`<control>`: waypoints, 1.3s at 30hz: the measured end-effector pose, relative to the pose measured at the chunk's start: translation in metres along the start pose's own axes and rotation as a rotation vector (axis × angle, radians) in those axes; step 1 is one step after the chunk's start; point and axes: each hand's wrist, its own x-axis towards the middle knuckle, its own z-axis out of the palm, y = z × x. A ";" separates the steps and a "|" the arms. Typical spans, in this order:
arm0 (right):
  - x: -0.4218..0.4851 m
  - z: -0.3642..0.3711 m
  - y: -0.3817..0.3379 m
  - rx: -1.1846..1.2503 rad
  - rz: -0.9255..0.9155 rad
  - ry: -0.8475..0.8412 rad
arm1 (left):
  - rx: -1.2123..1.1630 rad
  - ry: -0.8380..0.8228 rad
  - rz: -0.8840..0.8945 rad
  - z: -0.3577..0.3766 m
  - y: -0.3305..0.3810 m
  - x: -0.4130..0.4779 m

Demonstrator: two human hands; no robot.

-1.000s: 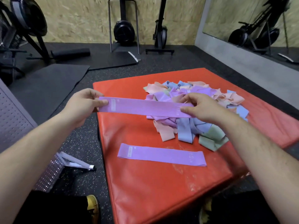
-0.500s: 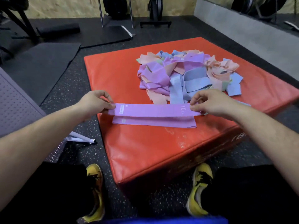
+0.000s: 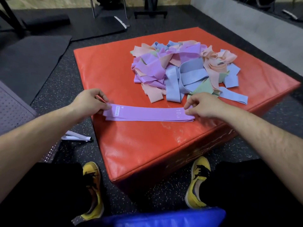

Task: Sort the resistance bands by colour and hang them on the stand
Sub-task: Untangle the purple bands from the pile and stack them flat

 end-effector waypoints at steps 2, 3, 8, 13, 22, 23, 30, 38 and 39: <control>0.001 0.001 0.002 -0.017 0.008 -0.010 | 0.015 -0.014 0.000 0.000 -0.002 0.000; 0.001 0.002 0.002 -0.030 0.011 -0.013 | 0.025 -0.020 -0.001 0.001 -0.003 0.000; 0.003 0.005 0.006 -0.038 0.024 -0.008 | 0.070 -0.037 -0.005 0.004 -0.008 -0.001; -0.001 0.010 0.007 -0.099 -0.022 0.013 | 0.139 -0.027 0.048 0.007 -0.009 -0.003; -0.003 0.004 -0.005 -0.279 -0.116 0.044 | 0.481 -0.062 0.112 0.003 0.006 -0.005; -0.003 0.003 -0.008 -0.277 -0.131 0.055 | 0.498 -0.059 0.117 0.005 0.008 -0.004; 0.035 0.005 -0.051 -0.177 -0.236 0.170 | 0.393 0.011 0.264 0.027 0.043 0.025; 0.097 0.008 -0.084 -0.105 -0.195 0.214 | 0.249 -0.010 0.477 0.067 0.086 0.067; 0.101 0.006 -0.087 -0.084 -0.189 0.208 | 0.242 -0.007 0.491 0.070 0.090 0.069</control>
